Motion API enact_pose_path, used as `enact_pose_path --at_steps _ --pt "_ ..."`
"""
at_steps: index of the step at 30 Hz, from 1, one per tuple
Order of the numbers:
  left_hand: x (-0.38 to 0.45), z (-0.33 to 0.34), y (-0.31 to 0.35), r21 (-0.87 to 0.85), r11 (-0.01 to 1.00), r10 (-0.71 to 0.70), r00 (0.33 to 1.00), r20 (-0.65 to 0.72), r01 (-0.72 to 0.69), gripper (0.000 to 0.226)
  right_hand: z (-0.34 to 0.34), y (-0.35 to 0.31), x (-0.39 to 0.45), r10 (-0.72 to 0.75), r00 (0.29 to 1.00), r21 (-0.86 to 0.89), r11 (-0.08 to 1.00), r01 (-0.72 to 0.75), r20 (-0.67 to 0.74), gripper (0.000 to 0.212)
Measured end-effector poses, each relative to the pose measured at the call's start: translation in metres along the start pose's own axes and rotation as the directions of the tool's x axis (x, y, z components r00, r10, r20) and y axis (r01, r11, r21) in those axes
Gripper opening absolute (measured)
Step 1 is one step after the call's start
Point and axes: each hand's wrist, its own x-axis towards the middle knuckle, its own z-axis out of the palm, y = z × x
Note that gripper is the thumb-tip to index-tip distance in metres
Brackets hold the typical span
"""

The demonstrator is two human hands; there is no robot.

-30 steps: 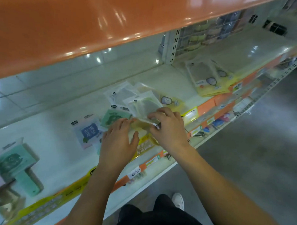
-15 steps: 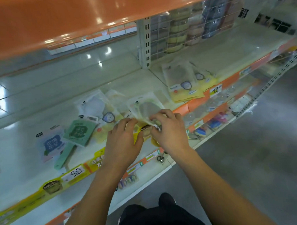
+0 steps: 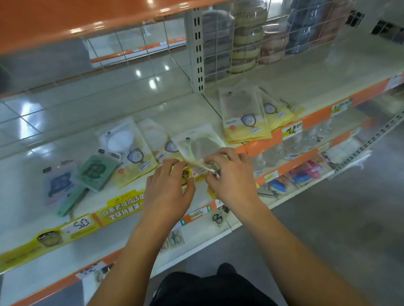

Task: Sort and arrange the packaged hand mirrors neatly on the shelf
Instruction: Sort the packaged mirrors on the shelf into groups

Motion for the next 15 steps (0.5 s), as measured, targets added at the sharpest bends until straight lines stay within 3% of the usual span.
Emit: enact_pose_path --at_steps 15 --pt "0.014 0.002 -0.007 -0.035 0.999 -0.019 1.000 0.015 0.020 0.037 0.007 0.001 0.015 0.024 0.999 0.015 1.000 -0.025 0.041 0.030"
